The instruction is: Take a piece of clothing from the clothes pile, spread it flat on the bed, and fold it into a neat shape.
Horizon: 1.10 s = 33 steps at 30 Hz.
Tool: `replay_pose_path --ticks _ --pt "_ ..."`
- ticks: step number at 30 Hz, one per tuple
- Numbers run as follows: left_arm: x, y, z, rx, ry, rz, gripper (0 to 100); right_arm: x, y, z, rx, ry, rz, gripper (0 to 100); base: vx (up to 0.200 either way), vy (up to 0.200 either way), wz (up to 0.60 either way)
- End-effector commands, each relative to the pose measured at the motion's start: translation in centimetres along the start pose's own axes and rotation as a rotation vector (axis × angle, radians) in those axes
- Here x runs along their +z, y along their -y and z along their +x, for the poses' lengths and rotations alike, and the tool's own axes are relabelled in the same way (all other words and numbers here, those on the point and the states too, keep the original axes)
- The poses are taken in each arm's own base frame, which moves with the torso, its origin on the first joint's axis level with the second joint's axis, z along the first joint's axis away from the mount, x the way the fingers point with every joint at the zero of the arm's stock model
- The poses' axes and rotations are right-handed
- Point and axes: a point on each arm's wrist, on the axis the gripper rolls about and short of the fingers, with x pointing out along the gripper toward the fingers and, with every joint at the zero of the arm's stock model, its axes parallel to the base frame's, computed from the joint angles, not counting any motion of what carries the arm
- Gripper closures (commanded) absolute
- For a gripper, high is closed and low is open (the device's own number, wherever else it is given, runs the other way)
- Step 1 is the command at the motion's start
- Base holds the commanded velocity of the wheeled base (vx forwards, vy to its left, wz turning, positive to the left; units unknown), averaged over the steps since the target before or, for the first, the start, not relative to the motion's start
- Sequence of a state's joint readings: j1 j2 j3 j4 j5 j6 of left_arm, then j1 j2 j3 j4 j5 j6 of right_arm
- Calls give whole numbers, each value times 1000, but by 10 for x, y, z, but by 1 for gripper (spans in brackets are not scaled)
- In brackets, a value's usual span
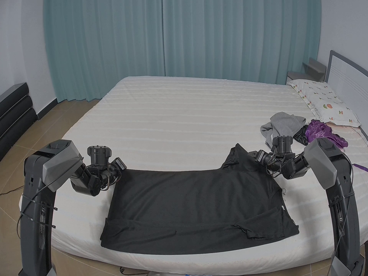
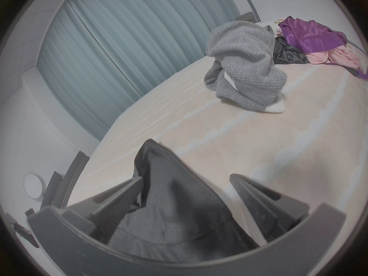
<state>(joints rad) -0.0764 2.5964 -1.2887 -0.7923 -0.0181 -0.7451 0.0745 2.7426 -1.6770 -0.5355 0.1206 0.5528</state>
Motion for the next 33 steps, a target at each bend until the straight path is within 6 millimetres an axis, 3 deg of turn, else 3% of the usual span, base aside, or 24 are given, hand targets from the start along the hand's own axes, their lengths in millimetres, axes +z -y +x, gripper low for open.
replay_pose_path --ticks 1,13,33 --pt "1 1 0 -2 2 0 100 -6 2 2 -5 -12 -13 100 0 0 0" --pt "-1 1 -3 7 -2 6 100 8 2 -10 -13 8 -12 100 0 0 0" --pt "24 14 -33 21 82 -46 100 40 -7 -51 76 123 48 100 0 0 0"
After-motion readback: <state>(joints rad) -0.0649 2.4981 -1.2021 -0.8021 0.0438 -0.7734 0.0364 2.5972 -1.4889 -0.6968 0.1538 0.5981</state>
